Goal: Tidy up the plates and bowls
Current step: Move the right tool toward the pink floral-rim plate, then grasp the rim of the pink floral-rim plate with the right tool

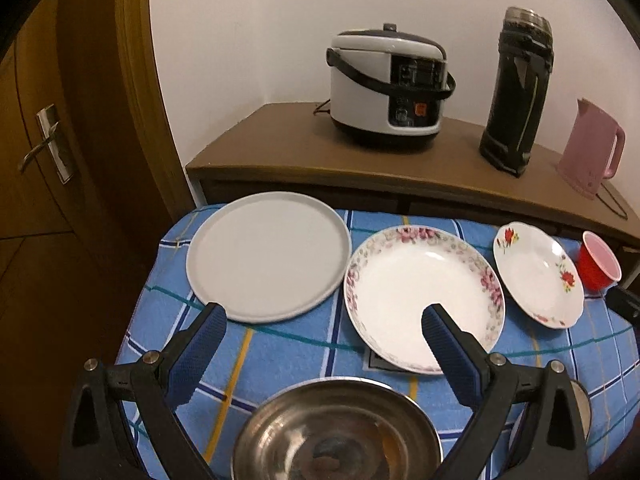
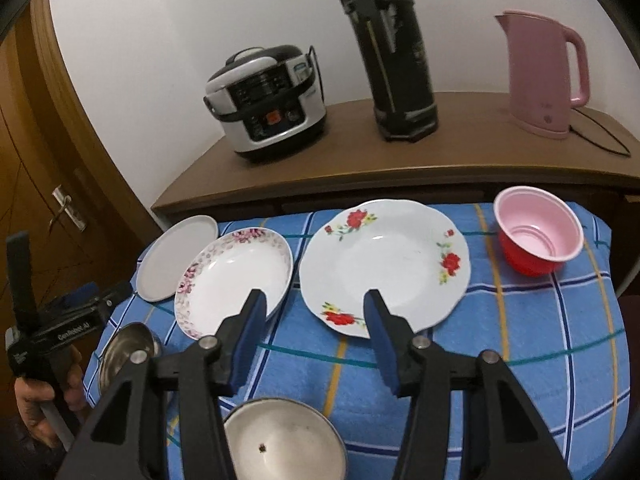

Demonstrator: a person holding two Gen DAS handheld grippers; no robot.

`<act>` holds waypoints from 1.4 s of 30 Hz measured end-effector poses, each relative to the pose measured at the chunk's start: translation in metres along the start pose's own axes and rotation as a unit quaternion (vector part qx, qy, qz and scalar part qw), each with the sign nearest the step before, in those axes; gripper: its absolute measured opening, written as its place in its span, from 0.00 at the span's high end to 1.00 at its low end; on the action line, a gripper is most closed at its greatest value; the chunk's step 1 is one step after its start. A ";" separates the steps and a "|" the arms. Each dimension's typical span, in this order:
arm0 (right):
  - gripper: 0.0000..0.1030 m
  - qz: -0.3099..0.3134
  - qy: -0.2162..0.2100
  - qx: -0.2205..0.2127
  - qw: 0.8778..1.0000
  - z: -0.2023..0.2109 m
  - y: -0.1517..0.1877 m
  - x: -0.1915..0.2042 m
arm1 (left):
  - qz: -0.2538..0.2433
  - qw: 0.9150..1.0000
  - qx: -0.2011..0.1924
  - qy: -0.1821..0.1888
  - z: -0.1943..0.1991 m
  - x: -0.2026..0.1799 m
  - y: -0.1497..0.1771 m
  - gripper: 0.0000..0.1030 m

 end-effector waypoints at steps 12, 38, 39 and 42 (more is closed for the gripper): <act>0.50 0.065 -0.045 0.108 0.991 -0.085 -0.012 0.029 | 0.017 0.994 0.104 0.020 -0.048 0.003 0.007 0.15; 0.71 0.108 -0.078 0.218 0.967 -0.218 -0.025 0.044 | 0.081 0.963 0.255 0.021 -0.101 -0.010 0.033 0.48; 0.73 0.109 -0.079 0.220 0.966 -0.219 -0.024 0.043 | 0.083 0.962 0.258 0.022 -0.102 -0.011 0.034 0.51; 0.78 0.116 -0.084 0.232 0.962 -0.226 -0.018 0.045 | 0.097 0.956 0.275 0.031 -0.107 -0.014 0.039 0.60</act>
Point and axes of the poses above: each gripper's, at about its wrist camera, not at the fingertips, and z roughly against the way its jaws point, x to its left, y to its underside, the point moved 4 cm from there along -z, roughly the way its jaws point, and after that the axes turned 11 degrees about -x, right-handed, at the moved point
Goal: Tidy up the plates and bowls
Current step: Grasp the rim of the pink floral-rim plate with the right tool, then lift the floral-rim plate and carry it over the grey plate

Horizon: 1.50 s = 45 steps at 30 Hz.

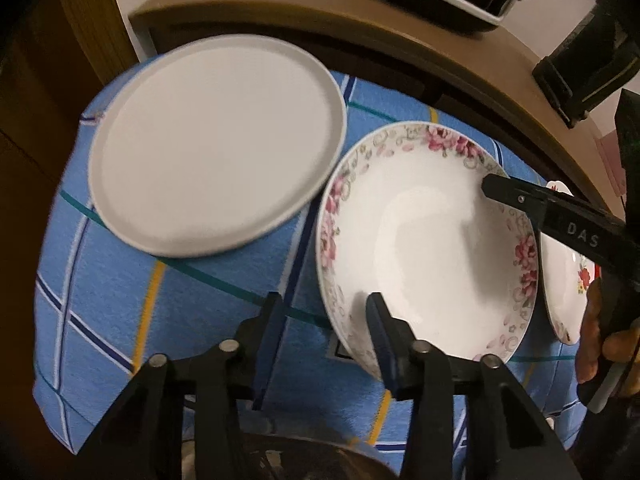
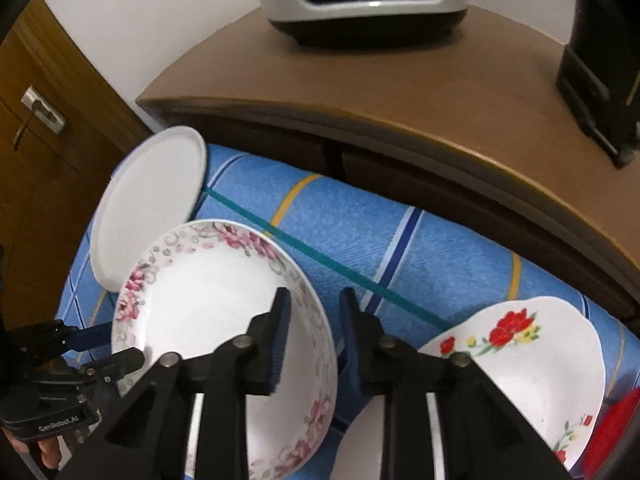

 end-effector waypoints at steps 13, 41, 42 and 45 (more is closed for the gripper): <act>0.79 0.022 -0.003 0.009 1.000 -0.003 0.004 0.008 | 0.009 1.000 0.001 0.022 -0.006 -0.010 -0.006 0.70; 0.85 -0.004 -0.031 -0.021 0.999 -0.008 -0.046 0.094 | 0.042 0.994 -0.101 0.003 0.040 0.102 -0.063 0.70; 0.85 -0.004 -0.032 -0.020 0.999 -0.013 -0.049 0.099 | 0.044 0.994 -0.105 -0.001 0.039 0.111 -0.066 0.70; 0.85 -0.008 -0.036 -0.007 0.999 -0.033 -0.055 0.114 | 0.050 0.993 -0.108 -0.016 0.032 0.135 -0.077 0.70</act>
Point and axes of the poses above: each gripper's, at about its wrist camera, not at the fingertips, and z roughly against the way its jaws point, x to its left, y to its underside, the point moved 4 cm from there along -z, roughly the way its jaws point, and after that the axes turned 11 degrees about -x, right-handed, at the moved point
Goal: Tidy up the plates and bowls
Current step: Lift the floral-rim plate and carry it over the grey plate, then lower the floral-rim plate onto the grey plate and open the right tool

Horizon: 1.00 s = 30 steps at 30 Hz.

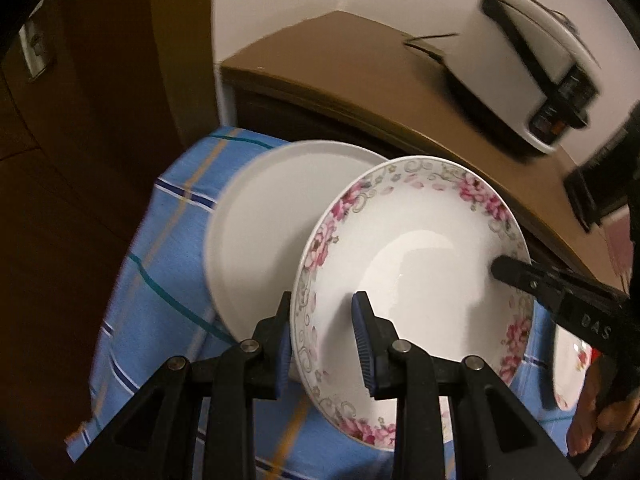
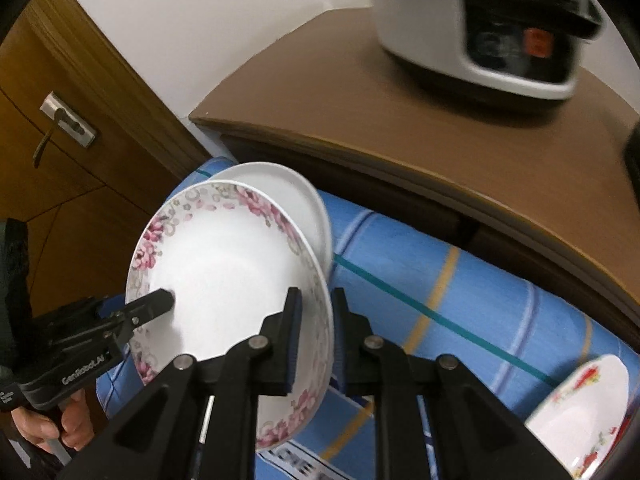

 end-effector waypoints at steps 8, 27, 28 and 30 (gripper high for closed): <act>0.86 -0.001 0.004 0.023 1.000 -0.044 -0.004 0.016 | 0.019 1.000 0.000 -0.023 -0.035 0.030 -0.018 0.70; 0.52 0.025 0.031 -0.048 0.998 0.008 -0.009 0.016 | -0.072 0.988 -0.087 -0.101 -0.016 0.020 -0.023 0.59; 0.52 0.026 0.030 -0.055 0.998 0.018 -0.008 0.016 | -0.080 0.987 -0.092 -0.102 -0.010 0.017 -0.021 0.59; 0.52 0.024 0.034 -0.062 0.997 0.039 -0.004 0.017 | -0.098 0.985 -0.106 -0.099 0.004 0.007 -0.016 0.59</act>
Point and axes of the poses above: each gripper's, at about its wrist camera, not at the fingertips, and z roughly against the way its jaws point, x to its left, y to its underside, the point moved 4 cm from there along -z, roughly the way its jaws point, and after that the axes turned 11 degrees about -x, right-handed, at the moved point
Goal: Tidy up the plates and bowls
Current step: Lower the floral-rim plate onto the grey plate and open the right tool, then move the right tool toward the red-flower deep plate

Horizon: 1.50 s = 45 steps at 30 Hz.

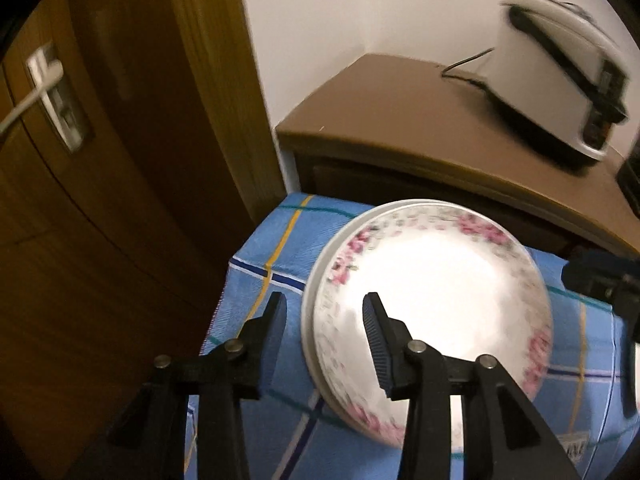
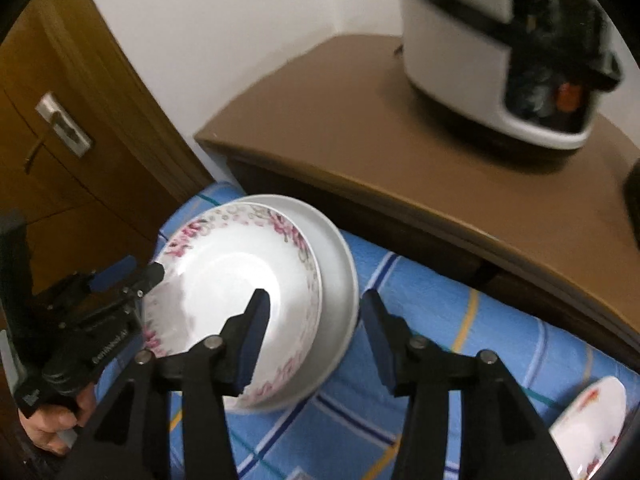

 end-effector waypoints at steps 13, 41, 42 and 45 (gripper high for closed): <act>0.48 -0.020 -0.003 -0.023 1.000 0.094 0.041 0.003 | -0.048 0.997 -0.068 0.010 0.097 -0.039 0.012 0.46; 0.40 -0.162 0.053 -0.127 0.977 0.218 0.126 -0.131 | -0.125 0.981 -0.127 0.075 0.184 -0.185 0.035 0.26; 0.40 -0.166 0.058 -0.132 0.975 0.223 0.129 -0.138 | -0.126 0.981 -0.126 0.077 0.184 -0.190 0.036 0.26; 0.40 -0.181 0.083 -0.146 0.969 0.236 0.141 -0.159 | -0.129 0.981 -0.118 0.086 0.184 -0.207 0.041 0.26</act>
Point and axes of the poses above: each gripper's, at about its wrist camera, not at the fingertips, and z roughly against the way its jaws point, x to its left, y to its underside, the point moved 4 cm from there along -z, roughly the way its jaws point, and after that the axes turned 11 degrees about -x, right-handed, at the moved point
